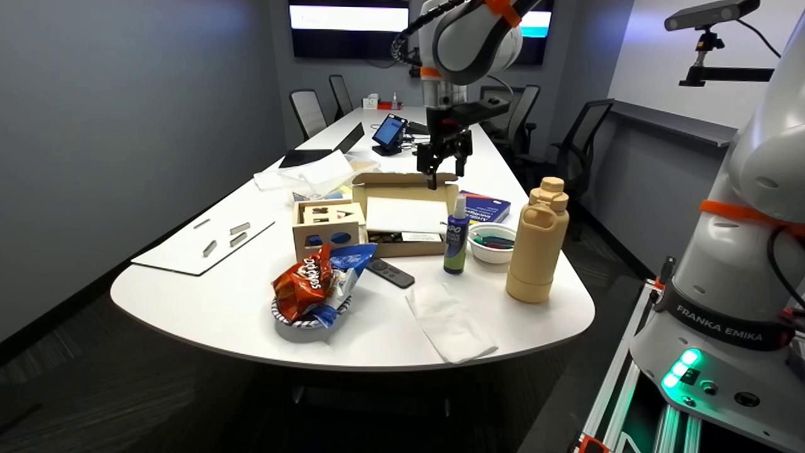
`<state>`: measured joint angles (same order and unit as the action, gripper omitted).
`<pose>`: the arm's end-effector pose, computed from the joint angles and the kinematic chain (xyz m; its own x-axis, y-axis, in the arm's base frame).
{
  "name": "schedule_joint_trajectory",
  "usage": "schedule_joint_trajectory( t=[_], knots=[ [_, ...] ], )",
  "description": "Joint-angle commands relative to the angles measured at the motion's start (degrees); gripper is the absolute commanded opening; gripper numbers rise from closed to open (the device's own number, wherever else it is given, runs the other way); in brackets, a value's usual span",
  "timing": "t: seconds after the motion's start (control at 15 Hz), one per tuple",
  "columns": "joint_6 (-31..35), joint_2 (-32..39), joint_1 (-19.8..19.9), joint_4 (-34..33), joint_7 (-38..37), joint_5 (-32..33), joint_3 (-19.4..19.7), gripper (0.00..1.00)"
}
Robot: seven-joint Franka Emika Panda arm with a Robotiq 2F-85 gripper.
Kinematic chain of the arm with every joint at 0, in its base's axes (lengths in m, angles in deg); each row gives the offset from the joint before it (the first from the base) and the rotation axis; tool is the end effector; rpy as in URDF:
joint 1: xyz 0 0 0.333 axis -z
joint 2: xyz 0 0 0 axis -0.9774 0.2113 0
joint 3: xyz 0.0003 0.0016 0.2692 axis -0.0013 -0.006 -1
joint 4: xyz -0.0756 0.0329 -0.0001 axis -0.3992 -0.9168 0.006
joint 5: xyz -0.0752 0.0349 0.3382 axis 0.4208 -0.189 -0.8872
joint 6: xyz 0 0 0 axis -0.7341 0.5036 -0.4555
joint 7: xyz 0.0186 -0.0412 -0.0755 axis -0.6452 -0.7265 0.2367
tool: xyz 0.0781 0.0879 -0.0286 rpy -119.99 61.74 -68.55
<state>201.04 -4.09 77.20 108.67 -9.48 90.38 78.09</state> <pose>0.4562 0.0037 0.3178 0.9970 -0.0776 0.0011 -0.0771 -0.9878 0.1352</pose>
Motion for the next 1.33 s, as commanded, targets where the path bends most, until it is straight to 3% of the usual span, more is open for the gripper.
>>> schedule_joint_trajectory(
  t=[0.0, 0.33, 0.67, 1.0, 1.27],
  knots=[
    [4.9, -2.3, 1.3, 0.1, -5.2, 3.8, 0.1, 1.0],
    [12.5, 0.3, 4.2, -0.8, -18.3, 17.8, 0.0, 1.0],
    [10.2, 6.3, 4.5, -2.9, -28.7, 29.2, 1.0, 1.0],
    [9.3, 13.3, 3.5, -5.7, -26.3, 24.5, 3.2, 1.0],
    [8.2, 17.1, 4.0, -8.6, -19.1, 15.0, 4.3, 1.0]
  ],
)
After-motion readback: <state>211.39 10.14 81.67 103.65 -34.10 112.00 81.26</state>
